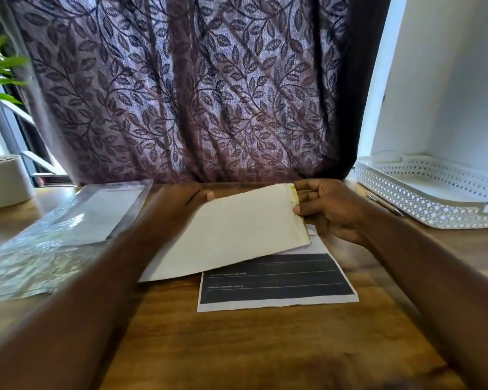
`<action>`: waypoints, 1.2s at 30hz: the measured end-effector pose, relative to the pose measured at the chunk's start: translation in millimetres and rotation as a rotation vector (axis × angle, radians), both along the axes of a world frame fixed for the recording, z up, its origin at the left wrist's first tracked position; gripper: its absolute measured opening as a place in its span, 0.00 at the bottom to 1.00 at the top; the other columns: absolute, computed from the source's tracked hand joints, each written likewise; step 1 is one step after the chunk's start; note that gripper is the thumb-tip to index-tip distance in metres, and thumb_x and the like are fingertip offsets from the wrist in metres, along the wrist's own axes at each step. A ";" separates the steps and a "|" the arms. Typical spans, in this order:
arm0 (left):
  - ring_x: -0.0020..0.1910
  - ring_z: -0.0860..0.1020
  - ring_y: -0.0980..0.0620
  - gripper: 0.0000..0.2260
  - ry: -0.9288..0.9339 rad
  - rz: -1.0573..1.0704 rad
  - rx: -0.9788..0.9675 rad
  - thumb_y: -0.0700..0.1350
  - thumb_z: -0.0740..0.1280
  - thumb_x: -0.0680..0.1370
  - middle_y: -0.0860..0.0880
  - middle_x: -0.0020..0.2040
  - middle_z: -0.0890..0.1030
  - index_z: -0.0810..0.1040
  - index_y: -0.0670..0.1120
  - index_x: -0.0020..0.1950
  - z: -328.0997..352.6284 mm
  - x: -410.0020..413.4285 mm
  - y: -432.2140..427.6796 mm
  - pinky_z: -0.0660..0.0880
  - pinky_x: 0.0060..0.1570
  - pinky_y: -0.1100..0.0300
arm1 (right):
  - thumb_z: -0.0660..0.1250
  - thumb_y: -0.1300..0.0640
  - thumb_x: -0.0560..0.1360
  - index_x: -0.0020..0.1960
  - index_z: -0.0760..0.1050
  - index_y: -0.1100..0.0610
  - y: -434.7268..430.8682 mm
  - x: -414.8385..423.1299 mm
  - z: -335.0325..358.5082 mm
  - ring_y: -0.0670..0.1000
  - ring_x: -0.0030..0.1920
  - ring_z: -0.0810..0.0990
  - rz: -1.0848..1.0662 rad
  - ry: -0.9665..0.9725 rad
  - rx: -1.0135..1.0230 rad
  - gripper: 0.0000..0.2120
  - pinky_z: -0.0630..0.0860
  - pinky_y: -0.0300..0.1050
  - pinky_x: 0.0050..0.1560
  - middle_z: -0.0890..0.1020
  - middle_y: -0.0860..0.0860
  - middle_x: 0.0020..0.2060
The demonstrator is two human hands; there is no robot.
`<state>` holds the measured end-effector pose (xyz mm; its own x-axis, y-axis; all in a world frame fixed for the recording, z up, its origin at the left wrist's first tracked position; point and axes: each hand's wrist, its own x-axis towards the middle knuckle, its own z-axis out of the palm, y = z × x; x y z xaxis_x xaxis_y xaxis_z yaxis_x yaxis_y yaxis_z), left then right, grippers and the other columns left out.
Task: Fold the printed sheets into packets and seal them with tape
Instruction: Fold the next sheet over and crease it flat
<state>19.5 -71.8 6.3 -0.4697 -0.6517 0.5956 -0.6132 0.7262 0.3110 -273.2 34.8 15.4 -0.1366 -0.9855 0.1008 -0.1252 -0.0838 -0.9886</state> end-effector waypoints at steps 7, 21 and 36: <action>0.31 0.74 0.45 0.26 0.014 0.076 -0.009 0.67 0.51 0.80 0.47 0.30 0.76 0.75 0.52 0.34 3.9 10.3 2.6 0.73 0.36 0.50 | 0.67 0.77 0.73 0.59 0.80 0.61 2.3 -2.6 2.8 0.52 0.46 0.86 -0.106 -0.003 -0.004 0.19 0.82 0.44 0.41 0.86 0.55 0.44; 0.29 0.69 0.56 0.18 0.061 -0.052 0.149 0.59 0.65 0.79 0.53 0.28 0.71 0.72 0.51 0.33 3.6 -37.8 18.1 0.64 0.31 0.57 | 0.70 0.76 0.70 0.61 0.79 0.58 5.9 17.4 4.4 0.53 0.51 0.86 -0.048 0.054 -0.039 0.23 0.82 0.49 0.49 0.87 0.54 0.48; 0.42 0.79 0.56 0.10 0.016 -0.045 -0.008 0.58 0.65 0.79 0.56 0.42 0.82 0.80 0.53 0.48 14.5 -36.7 31.6 0.79 0.45 0.50 | 0.73 0.49 0.75 0.46 0.74 0.59 18.0 43.7 14.4 0.53 0.24 0.79 -0.430 0.476 -0.134 0.14 0.77 0.44 0.26 0.84 0.53 0.29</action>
<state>-17.2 -40.2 20.8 -0.4887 -0.6253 0.6084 -0.5747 0.7554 0.3147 -229.5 52.8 29.7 -0.4262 -0.8274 0.3658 -0.5964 -0.0471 -0.8013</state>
